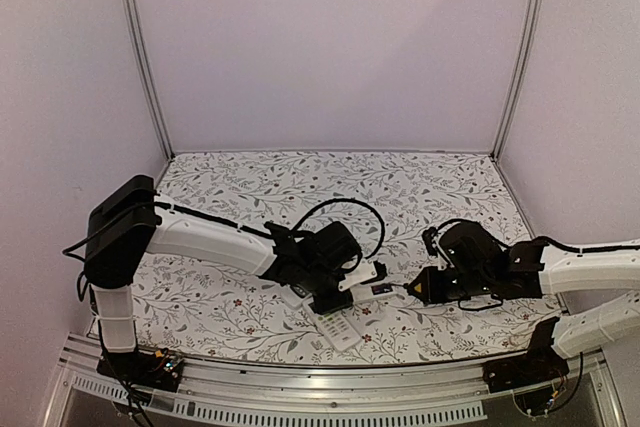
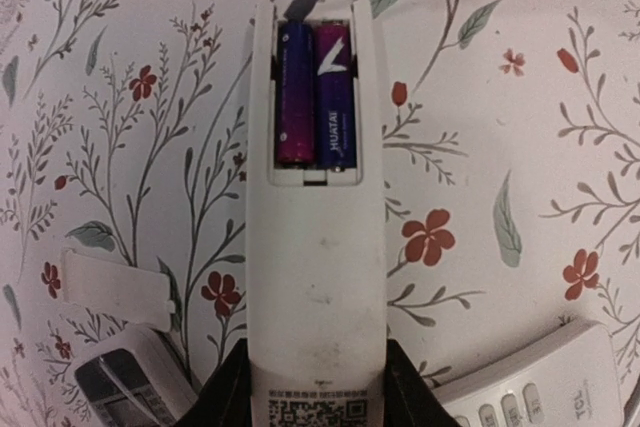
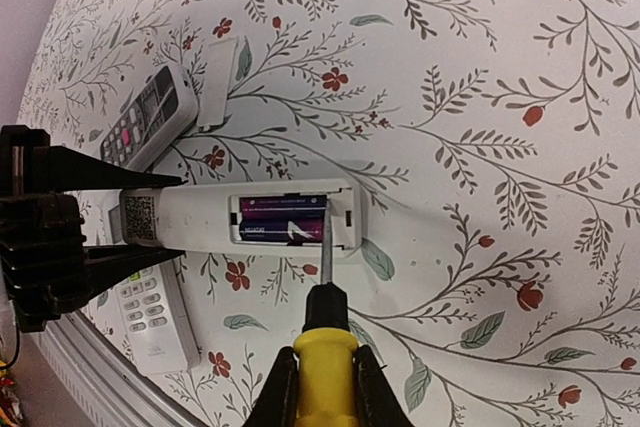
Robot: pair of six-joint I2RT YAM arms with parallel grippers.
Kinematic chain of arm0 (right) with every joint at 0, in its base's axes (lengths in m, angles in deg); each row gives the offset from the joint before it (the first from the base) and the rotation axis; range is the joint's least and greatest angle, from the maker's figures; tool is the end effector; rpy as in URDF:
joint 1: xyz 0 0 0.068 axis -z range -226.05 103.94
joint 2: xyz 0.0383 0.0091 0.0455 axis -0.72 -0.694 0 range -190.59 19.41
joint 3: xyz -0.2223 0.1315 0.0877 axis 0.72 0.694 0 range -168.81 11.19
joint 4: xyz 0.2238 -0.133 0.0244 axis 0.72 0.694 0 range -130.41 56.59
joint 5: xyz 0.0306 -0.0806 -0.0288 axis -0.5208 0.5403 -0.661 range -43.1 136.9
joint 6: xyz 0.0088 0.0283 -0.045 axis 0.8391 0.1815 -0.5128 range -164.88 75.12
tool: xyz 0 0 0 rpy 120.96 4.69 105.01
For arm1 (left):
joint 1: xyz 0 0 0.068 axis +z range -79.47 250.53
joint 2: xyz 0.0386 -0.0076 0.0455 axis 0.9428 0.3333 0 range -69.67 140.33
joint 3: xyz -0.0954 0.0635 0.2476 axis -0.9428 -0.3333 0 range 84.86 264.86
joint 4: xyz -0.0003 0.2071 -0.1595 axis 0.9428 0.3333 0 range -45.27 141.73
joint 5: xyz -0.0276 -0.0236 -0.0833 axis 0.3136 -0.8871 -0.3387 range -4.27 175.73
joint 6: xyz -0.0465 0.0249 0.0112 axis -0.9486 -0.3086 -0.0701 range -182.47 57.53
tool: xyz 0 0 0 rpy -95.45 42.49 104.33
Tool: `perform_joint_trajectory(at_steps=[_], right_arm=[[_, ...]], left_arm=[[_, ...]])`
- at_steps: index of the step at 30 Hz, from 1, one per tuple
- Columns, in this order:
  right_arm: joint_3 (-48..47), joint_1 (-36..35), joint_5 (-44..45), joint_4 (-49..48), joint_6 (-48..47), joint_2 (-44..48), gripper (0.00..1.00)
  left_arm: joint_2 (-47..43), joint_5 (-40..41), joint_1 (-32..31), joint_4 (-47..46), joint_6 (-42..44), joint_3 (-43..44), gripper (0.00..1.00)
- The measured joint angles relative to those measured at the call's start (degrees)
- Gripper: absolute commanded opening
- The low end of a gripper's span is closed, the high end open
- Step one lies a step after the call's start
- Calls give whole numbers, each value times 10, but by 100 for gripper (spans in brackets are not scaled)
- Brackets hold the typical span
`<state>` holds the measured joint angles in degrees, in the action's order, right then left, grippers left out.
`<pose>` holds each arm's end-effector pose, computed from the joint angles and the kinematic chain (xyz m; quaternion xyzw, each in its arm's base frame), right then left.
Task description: Unload the batteries from the remote control
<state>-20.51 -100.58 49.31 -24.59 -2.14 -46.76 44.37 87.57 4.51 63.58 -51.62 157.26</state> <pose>0.1285 0.1778 0.1815 -0.0894 0.9361 0.2418 0.2393 0.1654 -0.3692 0.1413 0.5978 0.7599 -0.1042 0.2329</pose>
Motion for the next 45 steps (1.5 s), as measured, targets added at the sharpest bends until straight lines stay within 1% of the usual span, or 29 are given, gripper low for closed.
perform_joint_trajectory(at_steps=[9,15,18,22,27,30,37,38,40,41,43,45], right_arm=[[66,38,-76,-68,18,57,0],[71,46,-112,-101,27,81,0],[70,40,-157,-139,28,87,0],[70,35,-194,-152,28,87,0],[70,35,-195,-143,28,88,0],[69,35,-178,-120,26,94,0],[13,35,-108,-16,-7,81,0],[2,35,-99,-1,-16,75,0],[-17,36,-85,20,-30,66,0],[-24,38,-80,31,-38,62,0],[-31,43,-74,45,-53,57,0],[-35,51,-74,58,-68,52,0]], left_arm=[[0,1,0,7,0,2,0],[0,18,1,21,-3,6,0],[4,18,0,11,-2,9,0],[8,18,0,2,0,10,0],[14,21,0,-1,0,13,0],[17,22,0,-2,0,13,0],[16,16,0,-15,6,4,0],[14,16,0,-19,8,1,4],[10,16,0,-21,15,-2,21],[10,15,0,-21,19,-2,38],[10,16,0,-21,25,-2,58],[10,21,0,-12,31,-2,66]])
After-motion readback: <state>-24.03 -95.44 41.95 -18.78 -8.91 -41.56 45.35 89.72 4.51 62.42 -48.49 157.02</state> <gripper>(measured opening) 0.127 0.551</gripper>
